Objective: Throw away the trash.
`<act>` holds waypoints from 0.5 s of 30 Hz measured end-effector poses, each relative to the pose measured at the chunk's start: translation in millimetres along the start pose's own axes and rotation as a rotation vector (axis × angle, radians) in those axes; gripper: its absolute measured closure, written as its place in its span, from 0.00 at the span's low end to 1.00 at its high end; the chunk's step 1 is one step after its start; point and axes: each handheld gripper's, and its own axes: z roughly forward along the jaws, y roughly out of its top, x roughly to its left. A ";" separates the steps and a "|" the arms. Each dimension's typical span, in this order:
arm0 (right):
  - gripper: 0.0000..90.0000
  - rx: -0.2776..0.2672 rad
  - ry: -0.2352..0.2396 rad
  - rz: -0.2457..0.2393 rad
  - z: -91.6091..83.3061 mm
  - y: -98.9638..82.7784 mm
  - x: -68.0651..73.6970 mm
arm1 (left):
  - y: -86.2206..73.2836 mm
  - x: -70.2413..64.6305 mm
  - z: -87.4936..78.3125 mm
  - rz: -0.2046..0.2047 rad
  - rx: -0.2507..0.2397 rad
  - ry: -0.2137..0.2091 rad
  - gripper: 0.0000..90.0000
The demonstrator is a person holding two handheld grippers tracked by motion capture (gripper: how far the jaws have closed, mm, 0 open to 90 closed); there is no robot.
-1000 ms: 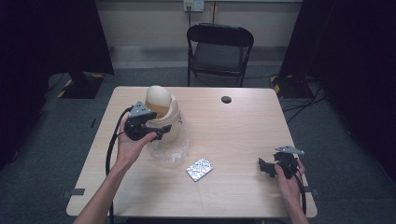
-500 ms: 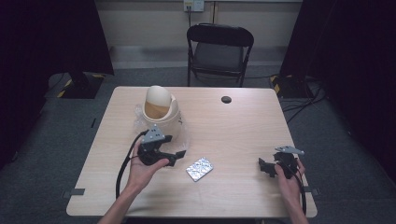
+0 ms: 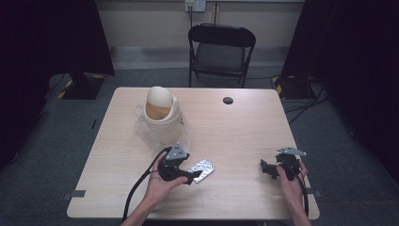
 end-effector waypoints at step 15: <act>0.09 0.000 -0.002 0.001 0.0 0.0 0.2 | -11.9 -10.1 30.5 0.022 0.080 -0.028 0.20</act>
